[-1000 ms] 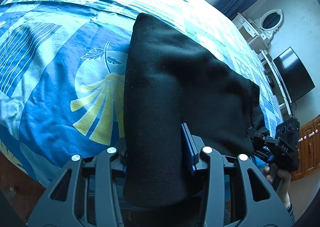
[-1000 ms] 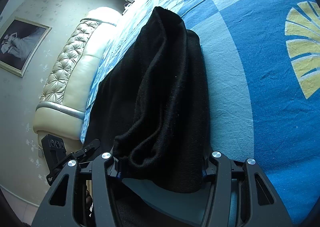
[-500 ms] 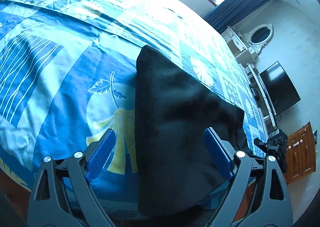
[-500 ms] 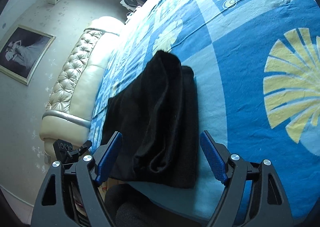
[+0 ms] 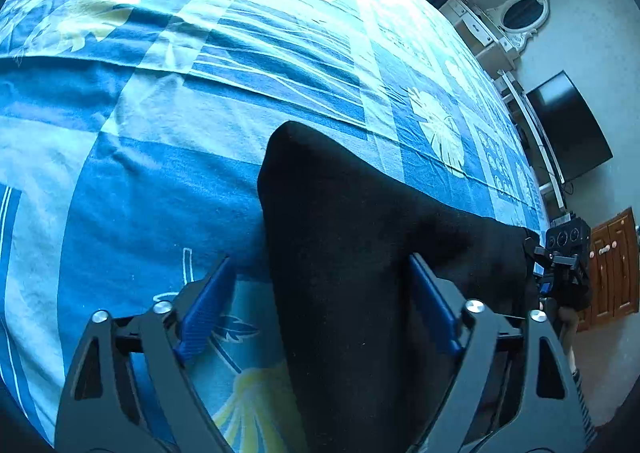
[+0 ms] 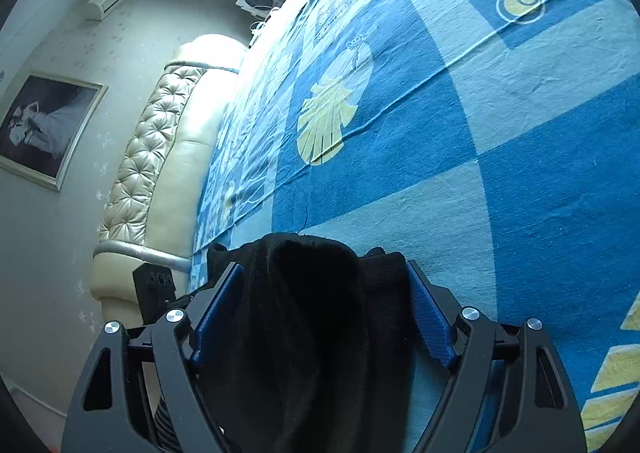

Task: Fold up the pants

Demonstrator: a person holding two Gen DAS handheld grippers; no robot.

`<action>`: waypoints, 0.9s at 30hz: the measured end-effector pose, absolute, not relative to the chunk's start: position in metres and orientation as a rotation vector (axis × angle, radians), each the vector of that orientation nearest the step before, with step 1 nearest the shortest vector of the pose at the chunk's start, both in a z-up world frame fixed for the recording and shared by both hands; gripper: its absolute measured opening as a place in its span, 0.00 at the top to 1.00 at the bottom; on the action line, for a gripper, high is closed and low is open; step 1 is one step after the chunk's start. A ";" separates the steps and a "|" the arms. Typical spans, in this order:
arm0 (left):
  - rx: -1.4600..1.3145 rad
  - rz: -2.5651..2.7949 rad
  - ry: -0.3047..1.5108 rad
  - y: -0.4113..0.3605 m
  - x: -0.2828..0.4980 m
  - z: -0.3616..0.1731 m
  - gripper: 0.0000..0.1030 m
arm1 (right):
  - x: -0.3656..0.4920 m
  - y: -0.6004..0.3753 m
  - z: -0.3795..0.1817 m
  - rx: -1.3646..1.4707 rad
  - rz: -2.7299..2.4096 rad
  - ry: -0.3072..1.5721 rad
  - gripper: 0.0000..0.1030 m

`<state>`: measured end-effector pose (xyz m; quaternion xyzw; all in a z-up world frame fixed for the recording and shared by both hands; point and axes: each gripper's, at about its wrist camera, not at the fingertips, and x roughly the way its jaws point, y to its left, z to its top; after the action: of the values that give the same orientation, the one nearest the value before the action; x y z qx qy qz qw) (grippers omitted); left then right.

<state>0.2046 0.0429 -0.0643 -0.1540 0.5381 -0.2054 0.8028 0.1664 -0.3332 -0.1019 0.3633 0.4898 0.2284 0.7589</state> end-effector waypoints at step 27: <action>-0.057 -0.315 1.002 0.009 0.291 -0.040 0.75 | 0.255 -0.334 -0.096 0.803 0.466 0.939 0.65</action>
<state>0.2909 0.0090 -0.0397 -0.0272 0.4784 -0.1504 0.8648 0.2547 -0.3343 -0.0956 0.3731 0.4360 0.2164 0.7898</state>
